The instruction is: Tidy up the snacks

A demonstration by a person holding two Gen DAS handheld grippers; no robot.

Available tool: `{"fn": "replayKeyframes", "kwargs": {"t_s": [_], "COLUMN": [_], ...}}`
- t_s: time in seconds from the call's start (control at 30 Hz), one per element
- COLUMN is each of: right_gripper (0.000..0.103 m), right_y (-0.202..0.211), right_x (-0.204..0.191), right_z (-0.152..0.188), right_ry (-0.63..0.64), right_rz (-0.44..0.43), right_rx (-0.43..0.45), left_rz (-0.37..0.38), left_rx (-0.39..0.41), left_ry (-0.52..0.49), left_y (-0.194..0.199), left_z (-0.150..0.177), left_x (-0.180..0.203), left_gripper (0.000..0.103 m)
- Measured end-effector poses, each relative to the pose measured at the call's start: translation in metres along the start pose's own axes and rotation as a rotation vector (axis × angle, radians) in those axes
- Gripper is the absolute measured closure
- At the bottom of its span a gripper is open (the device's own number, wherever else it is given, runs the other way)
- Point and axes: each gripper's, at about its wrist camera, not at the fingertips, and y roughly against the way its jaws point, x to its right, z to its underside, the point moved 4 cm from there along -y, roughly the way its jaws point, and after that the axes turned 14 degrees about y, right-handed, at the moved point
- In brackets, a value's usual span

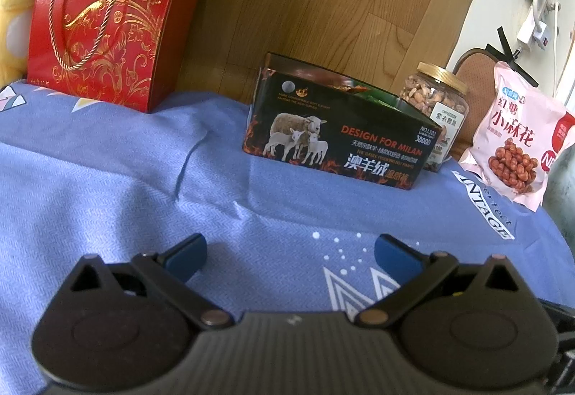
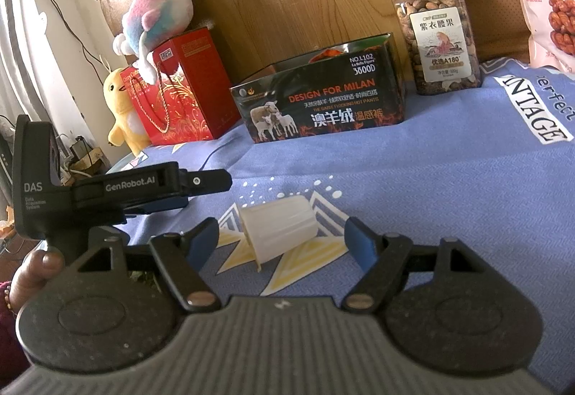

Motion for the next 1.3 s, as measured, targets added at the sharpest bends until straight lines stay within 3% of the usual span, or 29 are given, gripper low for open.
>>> {"fn": "replayKeyframes", "kwargs": {"t_s": [1.3], "right_gripper": [0.023], "right_y": [-0.0001], "right_x": [0.0000], "right_z": [0.0000], "right_ry": [0.000], "right_rz": [0.006], "right_rx": [0.000], "left_rz": [-0.015], "left_rx": [-0.005], "left_ry": [-0.022], "left_y": [-0.0003], "left_z": [0.0018], "left_x": [0.0026], "left_gripper": [0.000]}}
